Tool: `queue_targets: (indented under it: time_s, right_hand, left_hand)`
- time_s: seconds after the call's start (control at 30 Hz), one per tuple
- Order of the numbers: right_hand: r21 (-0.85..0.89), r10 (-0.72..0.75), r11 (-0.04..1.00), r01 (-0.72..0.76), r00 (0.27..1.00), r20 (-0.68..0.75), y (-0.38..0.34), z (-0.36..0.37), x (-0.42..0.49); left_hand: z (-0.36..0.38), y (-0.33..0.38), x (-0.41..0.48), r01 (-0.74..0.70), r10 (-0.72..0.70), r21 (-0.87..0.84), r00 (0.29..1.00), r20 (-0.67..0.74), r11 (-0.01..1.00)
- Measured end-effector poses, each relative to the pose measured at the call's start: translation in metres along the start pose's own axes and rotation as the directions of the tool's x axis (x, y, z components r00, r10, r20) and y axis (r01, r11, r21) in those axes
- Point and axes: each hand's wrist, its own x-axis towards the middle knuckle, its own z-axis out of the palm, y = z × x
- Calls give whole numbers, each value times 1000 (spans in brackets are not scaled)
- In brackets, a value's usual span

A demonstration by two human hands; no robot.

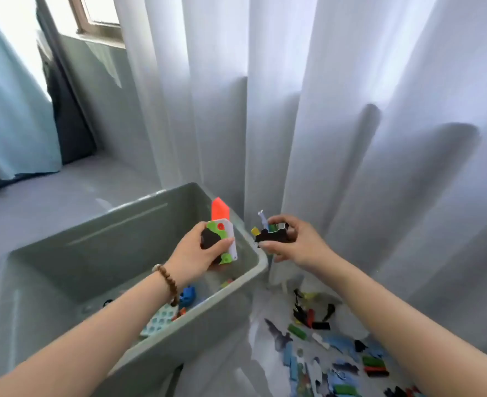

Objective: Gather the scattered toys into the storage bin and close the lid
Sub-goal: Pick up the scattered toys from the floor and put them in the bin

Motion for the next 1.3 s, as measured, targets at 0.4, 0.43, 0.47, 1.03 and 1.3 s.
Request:
queue_targets:
  time_s: [0.4,0.43,0.47,1.03,1.3]
  right_hand:
    - [-512,2,858,45,996,92,42,125,70]
    - [-552,-27,830,85,993,113,45,119,67]
    - [-575,-61,809,124,990,127,46,111,63]
    - [-585,139,780,-223,973,-185,187,-70,-69]
    - [-307,487,802,-512,859,-158,333,-59,-122]
  left_hand:
    - [-132,-117,2,276,-167,221,896,-412,936]
    - [-131,-115,4,253,-142,237,904,-403,938]
    - [-130,-113,6,230,-114,263,914,-390,937]
    - [153,-33,2,-496,360,567,868,341,658]
    - [228,-200,-9,101,-436,667,826,358,738]
